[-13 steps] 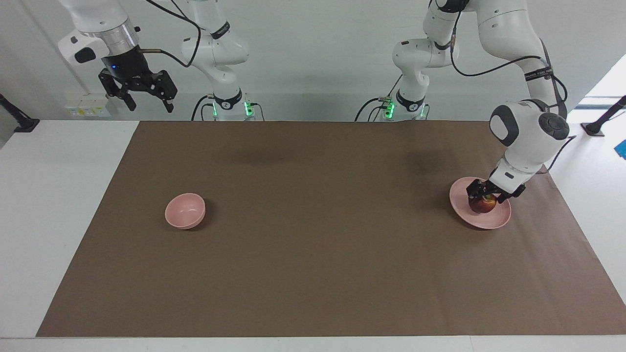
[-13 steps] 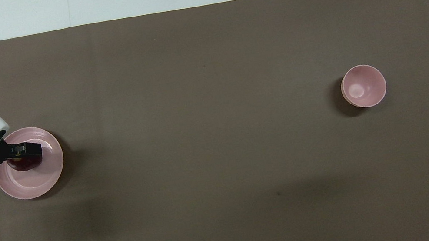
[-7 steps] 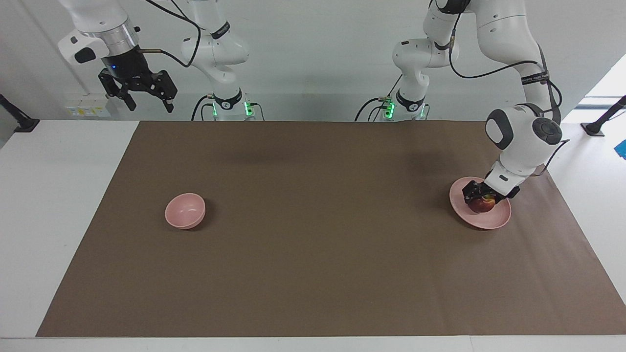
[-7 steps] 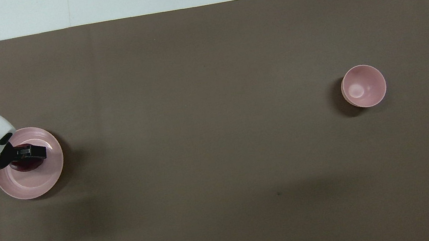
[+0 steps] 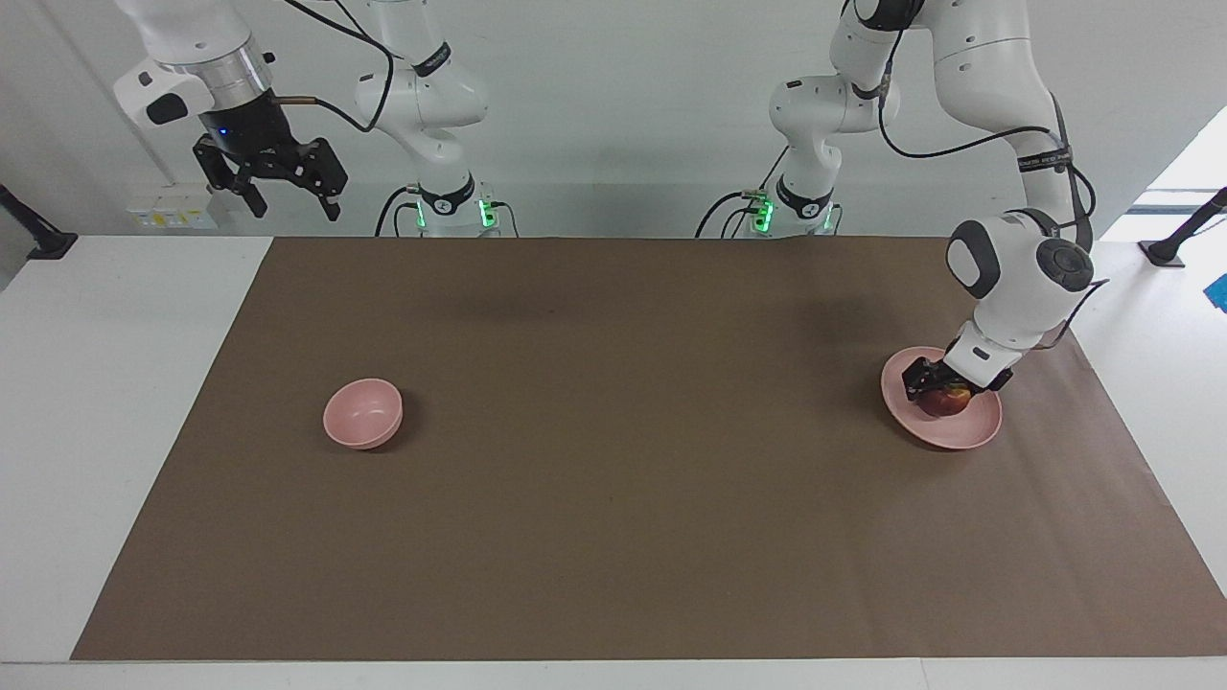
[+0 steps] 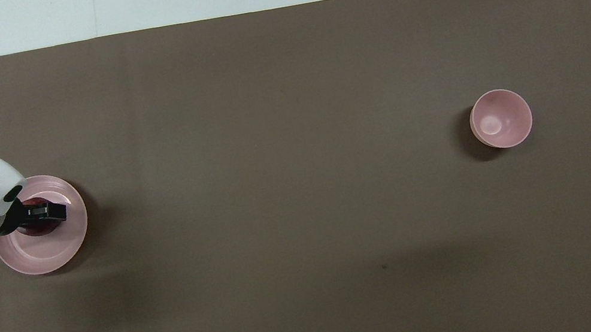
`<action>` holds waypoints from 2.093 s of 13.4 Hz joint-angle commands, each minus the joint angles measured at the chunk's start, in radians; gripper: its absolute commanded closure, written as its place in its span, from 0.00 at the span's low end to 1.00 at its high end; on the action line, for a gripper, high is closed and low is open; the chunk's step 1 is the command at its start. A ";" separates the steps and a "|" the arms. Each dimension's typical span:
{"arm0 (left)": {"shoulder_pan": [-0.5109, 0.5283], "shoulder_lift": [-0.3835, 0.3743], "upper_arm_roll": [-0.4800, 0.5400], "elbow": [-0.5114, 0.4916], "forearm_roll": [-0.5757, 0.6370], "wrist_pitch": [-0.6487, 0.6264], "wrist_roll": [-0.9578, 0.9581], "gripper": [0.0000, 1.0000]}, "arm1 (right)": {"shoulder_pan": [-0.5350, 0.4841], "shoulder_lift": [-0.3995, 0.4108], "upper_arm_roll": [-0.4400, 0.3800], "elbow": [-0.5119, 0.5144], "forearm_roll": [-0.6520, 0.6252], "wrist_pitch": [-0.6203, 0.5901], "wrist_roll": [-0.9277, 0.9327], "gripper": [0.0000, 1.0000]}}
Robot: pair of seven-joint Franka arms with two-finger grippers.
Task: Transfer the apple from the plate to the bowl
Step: 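Lower the left gripper onto the red apple on the plate and close, then lift the apple with the left gripper while the right gripper advances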
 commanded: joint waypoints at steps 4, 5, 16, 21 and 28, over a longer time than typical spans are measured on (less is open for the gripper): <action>0.002 0.010 -0.002 0.061 0.004 -0.086 0.008 1.00 | -0.008 -0.023 -0.002 -0.018 0.008 -0.012 -0.028 0.00; -0.004 0.012 -0.002 0.110 0.004 -0.160 0.008 1.00 | -0.008 -0.023 -0.002 -0.018 0.008 -0.015 -0.028 0.00; -0.015 -0.071 -0.013 0.356 -0.037 -0.501 -0.114 1.00 | 0.006 -0.019 0.006 -0.079 0.142 0.023 -0.080 0.00; -0.024 -0.074 -0.013 0.352 -0.047 -0.418 -0.297 1.00 | 0.059 -0.018 0.007 -0.180 0.271 0.140 -0.092 0.00; -0.057 -0.102 -0.019 0.324 -0.054 -0.528 -0.408 1.00 | 0.061 -0.018 0.007 -0.263 0.448 0.189 -0.221 0.00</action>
